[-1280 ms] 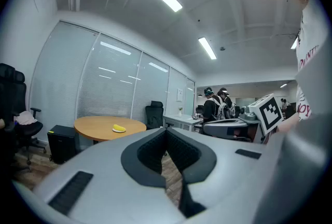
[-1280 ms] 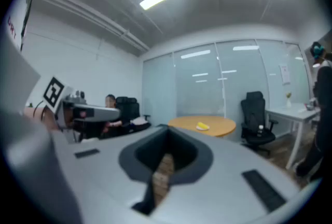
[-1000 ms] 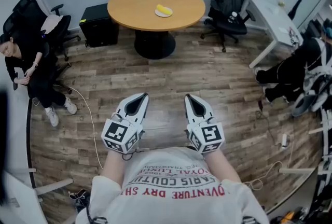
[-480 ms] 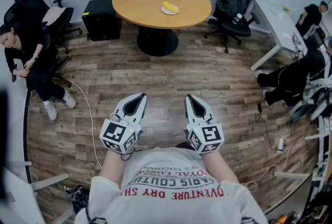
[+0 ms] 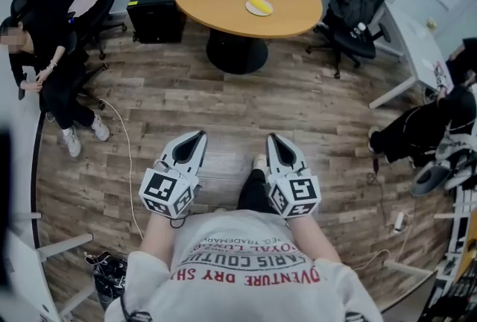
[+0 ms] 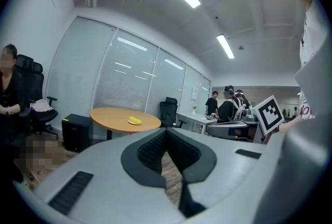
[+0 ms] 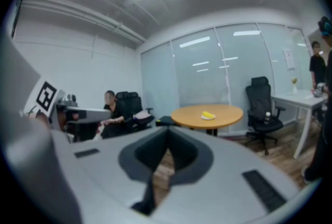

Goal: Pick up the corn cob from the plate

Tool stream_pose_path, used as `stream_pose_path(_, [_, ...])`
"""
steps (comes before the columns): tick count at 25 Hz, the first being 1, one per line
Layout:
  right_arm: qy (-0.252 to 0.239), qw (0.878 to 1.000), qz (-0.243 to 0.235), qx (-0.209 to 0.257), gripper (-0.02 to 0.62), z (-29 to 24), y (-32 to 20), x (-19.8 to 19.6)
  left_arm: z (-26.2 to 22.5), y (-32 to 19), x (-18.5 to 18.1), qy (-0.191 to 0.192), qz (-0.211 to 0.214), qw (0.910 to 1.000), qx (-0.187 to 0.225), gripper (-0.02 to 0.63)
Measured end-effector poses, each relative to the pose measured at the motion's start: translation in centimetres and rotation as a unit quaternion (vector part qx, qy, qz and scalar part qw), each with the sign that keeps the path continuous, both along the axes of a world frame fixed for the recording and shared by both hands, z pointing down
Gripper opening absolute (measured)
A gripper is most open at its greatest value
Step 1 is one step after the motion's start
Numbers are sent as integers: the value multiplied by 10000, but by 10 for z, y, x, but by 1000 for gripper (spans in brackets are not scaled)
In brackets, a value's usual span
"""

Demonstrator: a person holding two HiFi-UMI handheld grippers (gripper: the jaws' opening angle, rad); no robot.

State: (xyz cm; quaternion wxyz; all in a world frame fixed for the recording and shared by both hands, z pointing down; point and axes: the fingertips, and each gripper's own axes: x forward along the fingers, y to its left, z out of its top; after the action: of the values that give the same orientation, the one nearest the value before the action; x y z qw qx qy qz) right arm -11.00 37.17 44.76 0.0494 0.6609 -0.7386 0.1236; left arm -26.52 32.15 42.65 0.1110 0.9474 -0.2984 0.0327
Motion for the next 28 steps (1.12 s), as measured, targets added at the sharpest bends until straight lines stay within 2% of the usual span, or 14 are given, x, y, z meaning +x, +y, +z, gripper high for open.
stream_pose_path(9, [-205,9989,-417,-65,29,8,-99,68,2,-78,59,-193,-450,9988,28,35])
stream_pose_path(19, [-232,9963,-806,-199,29,5,-226,181,-6,-193,166,-252,-883,9958,62,35])
stream_pose_path(25, [-144,9957,-807,-435,29,11,-276,228,-5,-243,232,-187,-786,9967,-25,35])
stream_pose_path(28, [-169,9957,-772,-487,29,15,-293,245,2,-259,252,-249,-674,9974,-97,35])
